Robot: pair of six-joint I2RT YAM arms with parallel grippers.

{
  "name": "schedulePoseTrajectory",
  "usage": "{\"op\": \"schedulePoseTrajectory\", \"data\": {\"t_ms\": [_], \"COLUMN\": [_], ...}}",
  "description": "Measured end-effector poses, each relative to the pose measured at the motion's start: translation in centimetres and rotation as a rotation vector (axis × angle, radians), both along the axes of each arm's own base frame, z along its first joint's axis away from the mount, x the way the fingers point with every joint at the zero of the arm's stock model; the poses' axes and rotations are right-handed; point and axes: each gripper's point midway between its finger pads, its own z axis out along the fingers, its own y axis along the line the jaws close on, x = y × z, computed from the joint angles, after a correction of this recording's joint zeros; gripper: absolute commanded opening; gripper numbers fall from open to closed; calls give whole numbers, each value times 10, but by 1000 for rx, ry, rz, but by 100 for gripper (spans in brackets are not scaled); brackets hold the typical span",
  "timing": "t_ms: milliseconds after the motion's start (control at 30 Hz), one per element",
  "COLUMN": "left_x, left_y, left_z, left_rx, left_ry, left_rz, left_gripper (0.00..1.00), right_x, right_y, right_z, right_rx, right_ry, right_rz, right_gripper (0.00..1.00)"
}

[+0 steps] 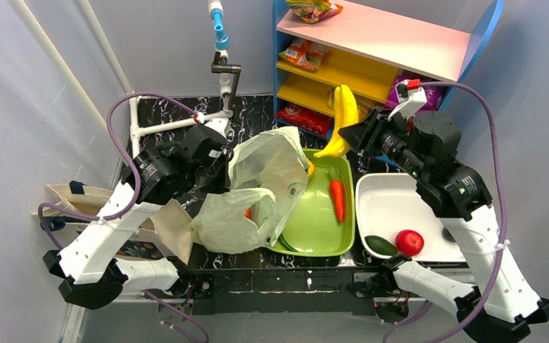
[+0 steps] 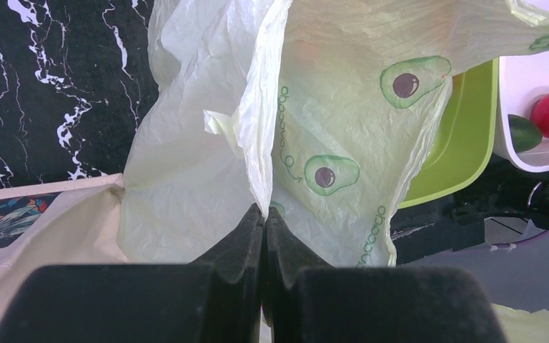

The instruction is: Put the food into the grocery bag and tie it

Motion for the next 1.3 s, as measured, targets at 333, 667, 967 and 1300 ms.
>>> {"op": "schedulePoseTrajectory", "data": {"t_ms": [333,667,967,1300], "left_x": [8,10,11,10], "left_y": [-5,-8,-8,-7], "left_z": [10,9,10,11], "left_rx": [-17,-34,-48,-58], "left_ry": [-13,1,7,5], "left_rz": [13,42,63,73], "left_gripper": [0,0,0,0], "right_x": [-37,-48,-55,-51], "right_y": [79,149,176,208], "right_z": [22,-46,-79,-122], "right_rx": [28,-57,-68,-148], "right_ry": [-320,-370,-296,-92], "right_rz": [314,469,534,593], "right_gripper": [1,1,14,78]}}
